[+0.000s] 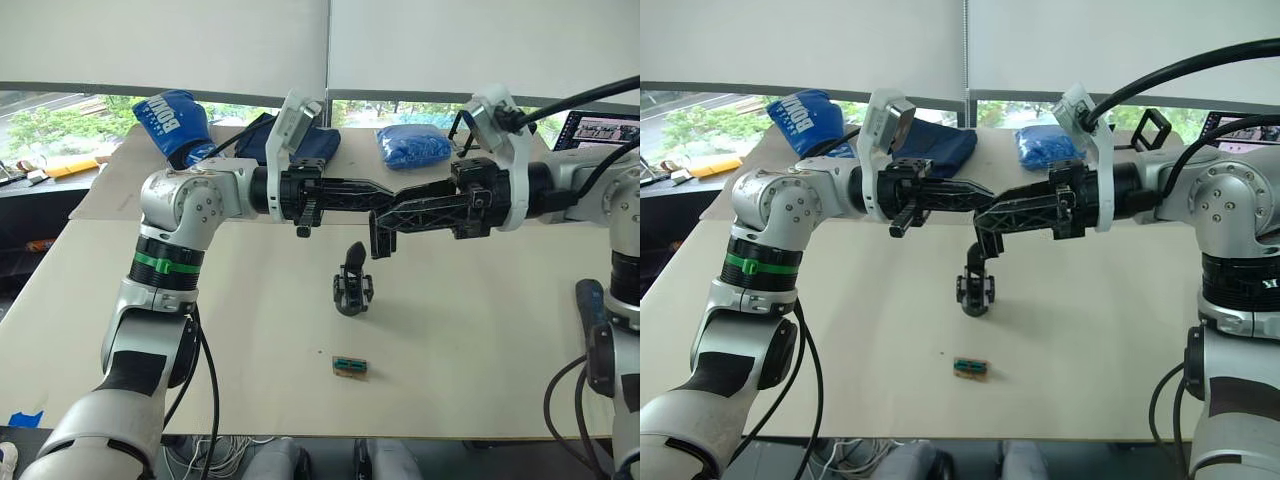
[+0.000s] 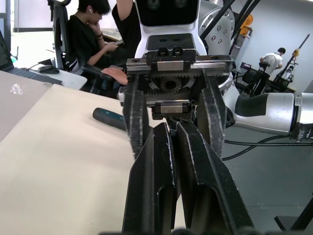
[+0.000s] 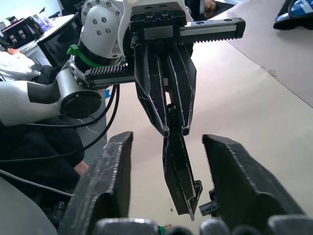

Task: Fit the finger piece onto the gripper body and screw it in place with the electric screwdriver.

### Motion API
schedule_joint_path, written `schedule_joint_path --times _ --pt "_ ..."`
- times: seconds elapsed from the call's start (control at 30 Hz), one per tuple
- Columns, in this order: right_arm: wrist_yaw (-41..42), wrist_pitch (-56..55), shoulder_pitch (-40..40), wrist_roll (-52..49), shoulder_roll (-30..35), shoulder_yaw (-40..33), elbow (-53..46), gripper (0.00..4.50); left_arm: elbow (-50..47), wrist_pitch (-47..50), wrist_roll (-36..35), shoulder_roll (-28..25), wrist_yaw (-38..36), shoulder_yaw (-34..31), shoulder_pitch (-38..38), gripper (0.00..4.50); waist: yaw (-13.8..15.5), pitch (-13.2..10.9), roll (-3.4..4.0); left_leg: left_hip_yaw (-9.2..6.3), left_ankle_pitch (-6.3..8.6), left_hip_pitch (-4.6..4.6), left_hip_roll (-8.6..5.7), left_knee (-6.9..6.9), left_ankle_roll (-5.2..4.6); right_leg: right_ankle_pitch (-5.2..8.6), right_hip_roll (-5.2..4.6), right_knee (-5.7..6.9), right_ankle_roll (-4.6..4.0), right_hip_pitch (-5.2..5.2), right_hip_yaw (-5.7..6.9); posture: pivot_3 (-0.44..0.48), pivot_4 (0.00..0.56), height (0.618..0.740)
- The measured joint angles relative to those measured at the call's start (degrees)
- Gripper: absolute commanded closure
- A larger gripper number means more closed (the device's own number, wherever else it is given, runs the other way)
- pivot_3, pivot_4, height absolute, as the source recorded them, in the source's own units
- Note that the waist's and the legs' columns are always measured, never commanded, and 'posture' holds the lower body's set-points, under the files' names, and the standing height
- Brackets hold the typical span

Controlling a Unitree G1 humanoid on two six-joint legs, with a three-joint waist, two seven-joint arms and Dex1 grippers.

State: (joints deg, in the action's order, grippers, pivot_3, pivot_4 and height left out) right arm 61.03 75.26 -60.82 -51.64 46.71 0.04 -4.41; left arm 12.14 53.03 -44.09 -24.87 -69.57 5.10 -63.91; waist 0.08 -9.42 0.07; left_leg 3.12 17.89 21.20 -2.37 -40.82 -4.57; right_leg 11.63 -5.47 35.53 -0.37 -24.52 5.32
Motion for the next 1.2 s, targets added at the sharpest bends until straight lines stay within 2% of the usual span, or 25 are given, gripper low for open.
schedule_joint_path --times 0.1,0.27,0.33,0.47,0.67,0.9,1.2 --pt "0.08 -1.27 0.06 1.06 -0.04 0.32 -0.24 4.31 0.03 0.81 -0.14 0.18 0.24 -0.74 0.0 4.5 0.15 0.0 0.0 0.0 0.0 0.0 -0.01 0.0 0.0 0.0 0.0 0.0 0.0 0.0 0.01 0.0 0.15 0.74" --pt "0.7 -3.44 0.93 1.97 0.02 0.38 -0.86 4.4 0.03 1.38 -0.11 0.43 0.46 -1.03 0.0 4.5 0.27 0.0 0.0 0.0 0.0 0.0 -0.01 0.0 0.0 0.0 0.01 -0.01 0.0 0.01 0.02 0.0 0.15 0.74" --pt "0.22 -3.77 1.23 2.04 -0.04 0.37 -1.18 3.37 0.04 1.83 -0.09 0.43 0.49 -1.08 0.0 4.5 0.26 0.0 0.0 0.0 0.0 0.0 -0.01 0.0 0.0 0.0 0.02 0.0 0.0 0.0 0.03 0.0 0.15 0.74" --pt "-1.0 -3.63 1.49 2.1 -0.29 0.4 -1.85 2.03 0.06 1.91 -0.08 0.54 0.58 -1.66 -0.42 4.5 0.25 0.0 0.0 0.0 0.0 -0.01 0.0 -0.01 0.0 0.0 0.02 0.0 0.0 0.0 0.05 0.0 0.15 0.74" --pt "-1.18 -3.78 3.15 2.97 -0.3 0.7 -2.93 2.03 0.06 1.95 -0.07 0.57 0.5 -1.72 -0.59 4.5 0.3 0.0 0.0 0.0 0.0 -0.01 0.0 -0.01 0.0 0.0 0.02 0.0 0.0 0.01 0.08 0.0 0.15 0.74" --pt "-1.2 -3.78 3.31 2.75 -1.35 0.7 -3.21 4.14 0.18 1.87 0.57 0.38 0.27 -1.84 -0.59 4.5 0.23 0.0 0.0 0.0 0.0 -0.01 0.01 -0.01 0.01 0.0 0.04 0.01 0.0 0.01 0.09 0.0 0.15 0.74" --pt "-0.95 -4.91 3.29 3.11 -1.51 0.71 -3.75 4.15 0.12 0.15 1.64 0.33 -0.9 -1.84 -0.58 4.5 0.28 0.0 0.0 0.0 0.0 -0.01 0.0 -0.01 0.01 0.0 0.04 0.0 0.0 0.02 0.1 0.0 0.15 0.74"
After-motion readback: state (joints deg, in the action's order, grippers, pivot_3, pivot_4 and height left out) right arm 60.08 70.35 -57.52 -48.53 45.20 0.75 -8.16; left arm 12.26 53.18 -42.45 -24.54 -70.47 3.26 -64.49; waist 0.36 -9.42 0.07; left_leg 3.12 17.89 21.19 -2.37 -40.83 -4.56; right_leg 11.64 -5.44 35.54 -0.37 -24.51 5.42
